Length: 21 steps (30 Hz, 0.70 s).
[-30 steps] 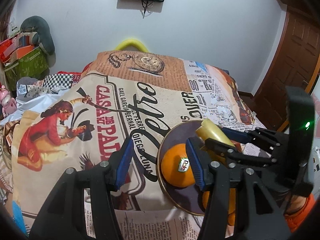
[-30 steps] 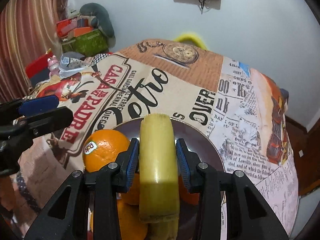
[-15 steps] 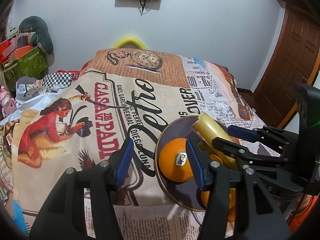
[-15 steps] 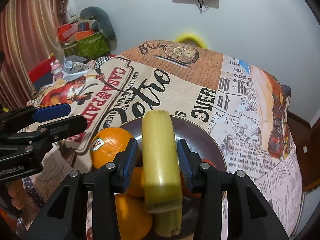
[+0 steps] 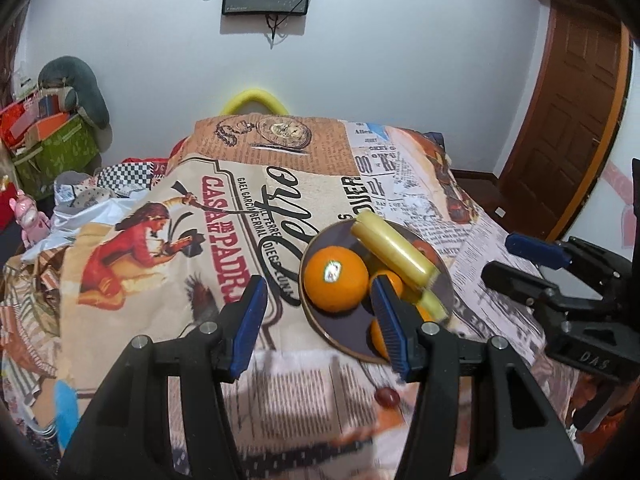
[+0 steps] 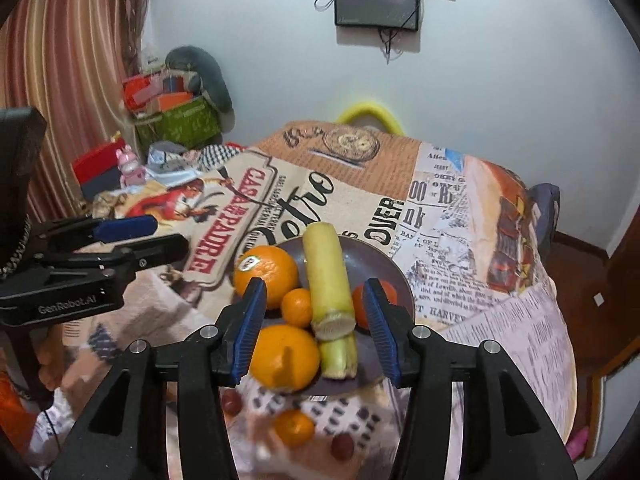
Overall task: Organize fruits
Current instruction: 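Open the right gripper to leave the corn cob on the plate and withdraw, then grasp the peeled pomelo segment with the right gripper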
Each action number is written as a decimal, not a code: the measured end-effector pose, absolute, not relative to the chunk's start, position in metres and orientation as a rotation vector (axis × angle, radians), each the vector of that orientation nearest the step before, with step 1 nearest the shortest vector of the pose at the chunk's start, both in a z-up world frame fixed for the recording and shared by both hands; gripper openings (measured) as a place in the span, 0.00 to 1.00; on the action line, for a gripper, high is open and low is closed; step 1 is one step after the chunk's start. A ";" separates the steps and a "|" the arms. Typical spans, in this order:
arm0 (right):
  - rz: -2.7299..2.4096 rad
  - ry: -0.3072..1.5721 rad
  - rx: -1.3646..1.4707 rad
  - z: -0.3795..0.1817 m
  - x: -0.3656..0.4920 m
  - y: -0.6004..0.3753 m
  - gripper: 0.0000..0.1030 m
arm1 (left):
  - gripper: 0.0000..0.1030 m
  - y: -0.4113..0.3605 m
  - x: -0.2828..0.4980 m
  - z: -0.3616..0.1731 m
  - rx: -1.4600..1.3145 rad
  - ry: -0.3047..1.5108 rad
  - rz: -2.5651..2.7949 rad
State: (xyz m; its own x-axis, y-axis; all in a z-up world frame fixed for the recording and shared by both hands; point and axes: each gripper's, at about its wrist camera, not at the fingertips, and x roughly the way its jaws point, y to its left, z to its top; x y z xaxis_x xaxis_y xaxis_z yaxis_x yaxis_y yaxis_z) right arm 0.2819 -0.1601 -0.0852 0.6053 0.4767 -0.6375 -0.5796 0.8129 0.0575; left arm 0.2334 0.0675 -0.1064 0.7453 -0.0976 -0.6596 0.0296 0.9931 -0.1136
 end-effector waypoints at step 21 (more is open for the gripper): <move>0.655 0.725 -0.173 -0.106 0.179 -0.163 0.56 | 0.67 0.068 0.118 -0.099 -0.064 0.735 -0.067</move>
State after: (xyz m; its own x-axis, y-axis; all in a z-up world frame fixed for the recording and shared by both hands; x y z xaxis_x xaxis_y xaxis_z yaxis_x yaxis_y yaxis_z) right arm 0.1789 -0.1626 -0.1062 0.5606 0.4949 -0.6639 -0.6104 0.7888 0.0725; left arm 0.1178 0.0676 -0.0986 0.7401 -0.0839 -0.6672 0.0386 0.9959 -0.0823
